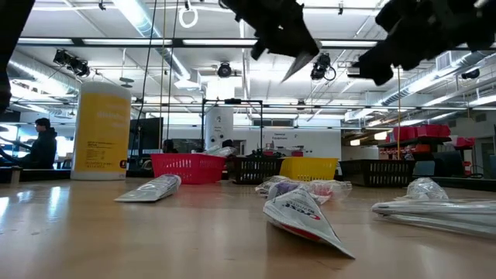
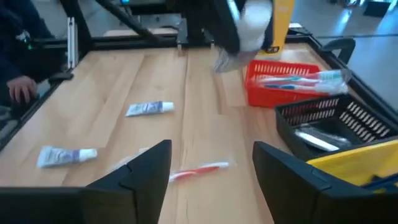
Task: Pick & Place Travel size toiletries
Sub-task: Put the purple toothpaste into the right black bin
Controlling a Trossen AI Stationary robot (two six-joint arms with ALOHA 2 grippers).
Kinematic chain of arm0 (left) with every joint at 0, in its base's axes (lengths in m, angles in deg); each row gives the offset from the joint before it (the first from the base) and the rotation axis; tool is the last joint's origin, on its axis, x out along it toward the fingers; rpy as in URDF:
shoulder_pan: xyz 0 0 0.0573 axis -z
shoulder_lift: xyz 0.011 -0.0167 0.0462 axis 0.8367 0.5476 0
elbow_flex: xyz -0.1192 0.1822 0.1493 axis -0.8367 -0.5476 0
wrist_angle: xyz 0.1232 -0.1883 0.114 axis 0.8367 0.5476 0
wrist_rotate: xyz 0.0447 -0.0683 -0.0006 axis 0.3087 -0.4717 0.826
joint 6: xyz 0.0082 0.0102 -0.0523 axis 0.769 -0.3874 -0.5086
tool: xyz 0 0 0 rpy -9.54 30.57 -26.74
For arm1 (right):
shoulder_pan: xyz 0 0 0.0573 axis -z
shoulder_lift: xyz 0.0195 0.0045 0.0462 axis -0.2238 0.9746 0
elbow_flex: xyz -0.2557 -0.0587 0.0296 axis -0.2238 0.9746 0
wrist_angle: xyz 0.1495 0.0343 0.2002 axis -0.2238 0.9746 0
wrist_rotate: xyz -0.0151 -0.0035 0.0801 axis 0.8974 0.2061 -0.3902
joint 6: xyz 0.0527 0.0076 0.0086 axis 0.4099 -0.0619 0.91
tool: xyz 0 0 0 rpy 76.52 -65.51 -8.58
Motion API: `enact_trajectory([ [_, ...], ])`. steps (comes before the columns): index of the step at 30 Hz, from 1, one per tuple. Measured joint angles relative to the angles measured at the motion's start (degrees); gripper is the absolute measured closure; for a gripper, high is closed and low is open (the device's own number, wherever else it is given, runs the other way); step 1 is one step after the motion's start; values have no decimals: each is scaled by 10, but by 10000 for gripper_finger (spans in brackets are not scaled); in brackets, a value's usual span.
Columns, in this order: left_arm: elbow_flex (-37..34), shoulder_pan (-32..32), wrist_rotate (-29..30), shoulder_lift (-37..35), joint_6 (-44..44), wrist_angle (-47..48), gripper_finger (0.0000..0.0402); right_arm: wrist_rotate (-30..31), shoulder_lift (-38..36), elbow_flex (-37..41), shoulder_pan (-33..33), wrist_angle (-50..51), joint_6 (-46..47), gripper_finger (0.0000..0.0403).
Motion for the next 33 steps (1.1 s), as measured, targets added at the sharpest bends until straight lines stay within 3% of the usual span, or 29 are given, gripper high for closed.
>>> enact_trajectory([
  [7, -80, -26, -85, 0, 16, -202, 307, 43, 25, 116, 1, -268, 40, 156],
  [13, -130, -33, -141, 0, 7, -329, 309, 46, 93, 133, 1, -398, 57, 144],
  [24, -139, -32, -140, 0, 27, -357, 308, 13, 192, 133, 1, -584, 106, 127],
  [33, -139, -32, -141, 0, 34, -365, 309, 3, 226, 90, 4, -577, 113, 137],
])
